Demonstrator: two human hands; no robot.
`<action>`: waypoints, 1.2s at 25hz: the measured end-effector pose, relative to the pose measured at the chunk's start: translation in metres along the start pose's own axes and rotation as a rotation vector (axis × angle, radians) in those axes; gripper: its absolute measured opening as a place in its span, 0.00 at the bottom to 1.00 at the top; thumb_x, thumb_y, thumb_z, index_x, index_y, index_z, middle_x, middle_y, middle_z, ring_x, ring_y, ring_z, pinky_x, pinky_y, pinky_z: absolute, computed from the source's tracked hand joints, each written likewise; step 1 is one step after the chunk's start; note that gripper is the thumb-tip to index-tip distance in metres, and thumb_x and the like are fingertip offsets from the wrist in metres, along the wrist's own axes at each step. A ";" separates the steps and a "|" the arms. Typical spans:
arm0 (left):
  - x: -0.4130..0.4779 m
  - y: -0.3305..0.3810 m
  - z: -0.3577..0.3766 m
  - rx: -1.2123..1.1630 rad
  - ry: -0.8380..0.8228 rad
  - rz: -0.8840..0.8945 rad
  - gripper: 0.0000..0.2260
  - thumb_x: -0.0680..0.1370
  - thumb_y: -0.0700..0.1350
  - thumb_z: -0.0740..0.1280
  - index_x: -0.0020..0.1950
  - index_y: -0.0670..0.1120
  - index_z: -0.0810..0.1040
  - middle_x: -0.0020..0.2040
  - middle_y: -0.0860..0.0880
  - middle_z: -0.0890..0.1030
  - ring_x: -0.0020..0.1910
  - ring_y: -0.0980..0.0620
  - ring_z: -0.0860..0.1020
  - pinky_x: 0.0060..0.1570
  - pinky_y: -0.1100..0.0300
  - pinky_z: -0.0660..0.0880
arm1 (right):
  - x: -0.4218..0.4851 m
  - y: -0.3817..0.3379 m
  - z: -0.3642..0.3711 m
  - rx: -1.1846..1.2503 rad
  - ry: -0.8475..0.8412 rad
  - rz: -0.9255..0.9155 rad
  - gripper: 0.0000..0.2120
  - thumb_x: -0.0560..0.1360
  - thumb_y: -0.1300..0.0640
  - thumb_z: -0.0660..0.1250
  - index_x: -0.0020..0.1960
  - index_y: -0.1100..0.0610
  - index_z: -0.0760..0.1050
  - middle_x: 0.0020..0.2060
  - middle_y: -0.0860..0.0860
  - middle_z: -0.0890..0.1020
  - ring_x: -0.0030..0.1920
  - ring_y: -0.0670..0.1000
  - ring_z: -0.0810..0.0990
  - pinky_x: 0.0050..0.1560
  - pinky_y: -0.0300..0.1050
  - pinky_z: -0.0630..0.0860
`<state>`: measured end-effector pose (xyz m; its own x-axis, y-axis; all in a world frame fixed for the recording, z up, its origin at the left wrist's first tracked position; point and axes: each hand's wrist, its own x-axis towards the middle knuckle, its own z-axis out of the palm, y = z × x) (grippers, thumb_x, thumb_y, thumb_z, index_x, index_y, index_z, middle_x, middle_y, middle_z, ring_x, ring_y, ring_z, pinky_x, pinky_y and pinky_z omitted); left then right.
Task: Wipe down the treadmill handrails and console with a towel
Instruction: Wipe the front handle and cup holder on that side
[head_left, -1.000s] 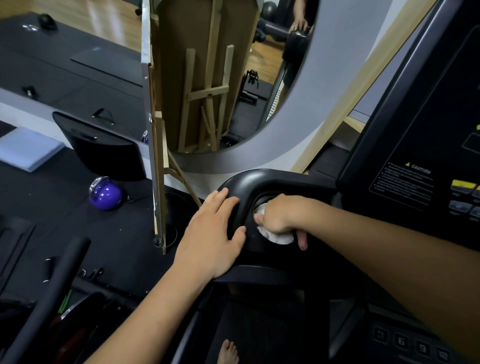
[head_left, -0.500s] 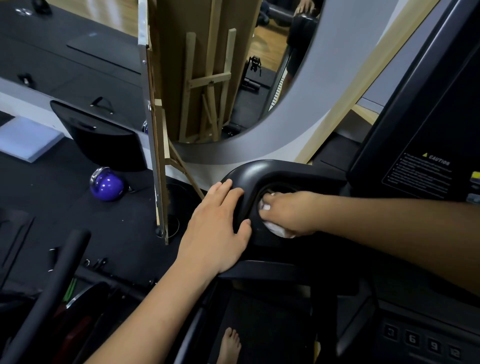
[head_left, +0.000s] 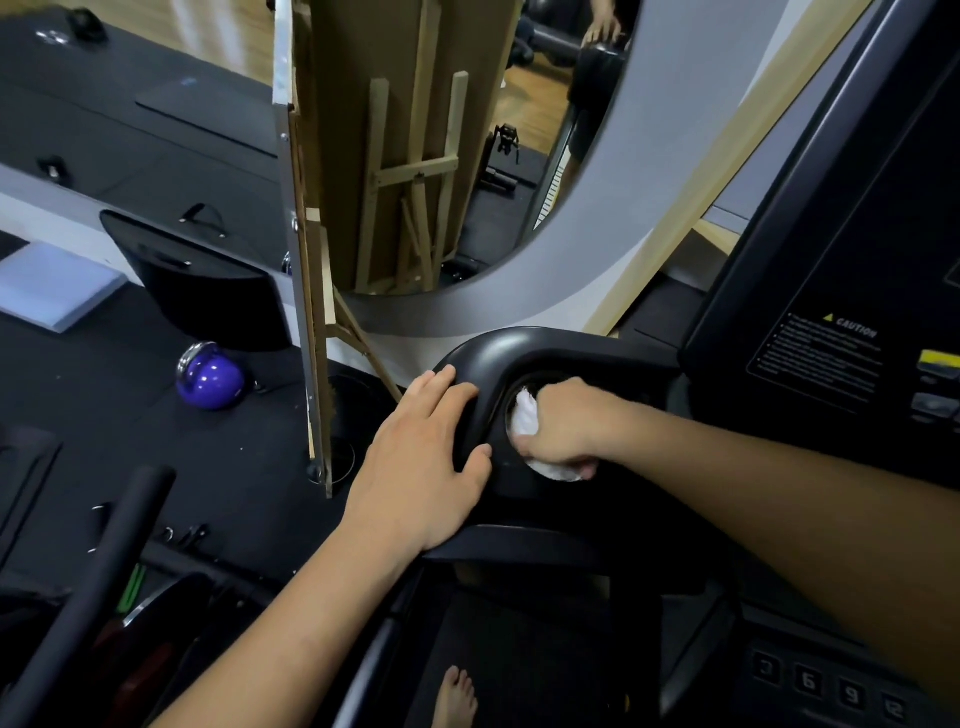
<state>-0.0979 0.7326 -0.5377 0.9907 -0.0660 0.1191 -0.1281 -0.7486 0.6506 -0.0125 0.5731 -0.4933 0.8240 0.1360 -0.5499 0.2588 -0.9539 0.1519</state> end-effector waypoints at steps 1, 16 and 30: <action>0.000 0.000 0.000 0.001 0.003 -0.003 0.26 0.77 0.53 0.66 0.74 0.51 0.66 0.79 0.53 0.60 0.79 0.55 0.53 0.76 0.56 0.58 | 0.006 -0.007 0.002 -0.038 -0.047 -0.002 0.08 0.65 0.60 0.69 0.43 0.62 0.80 0.33 0.57 0.84 0.33 0.57 0.83 0.38 0.47 0.83; 0.002 -0.001 -0.001 -0.009 -0.001 -0.011 0.25 0.76 0.52 0.68 0.72 0.51 0.69 0.77 0.52 0.63 0.77 0.54 0.59 0.74 0.52 0.62 | 0.007 0.016 0.028 -0.038 0.181 -0.284 0.09 0.74 0.52 0.65 0.54 0.51 0.73 0.50 0.55 0.78 0.51 0.60 0.78 0.50 0.49 0.75; 0.000 0.002 -0.004 -0.083 0.035 -0.031 0.20 0.80 0.49 0.66 0.71 0.47 0.73 0.76 0.48 0.67 0.77 0.51 0.61 0.74 0.57 0.57 | -0.127 0.041 0.040 0.773 0.448 -0.241 0.03 0.71 0.50 0.71 0.42 0.46 0.78 0.45 0.45 0.79 0.46 0.45 0.78 0.49 0.41 0.74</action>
<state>-0.0987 0.7338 -0.5331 0.9922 -0.0191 0.1230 -0.1019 -0.6926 0.7141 -0.1266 0.5057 -0.4505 0.9514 0.2906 -0.1019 0.1730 -0.7781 -0.6039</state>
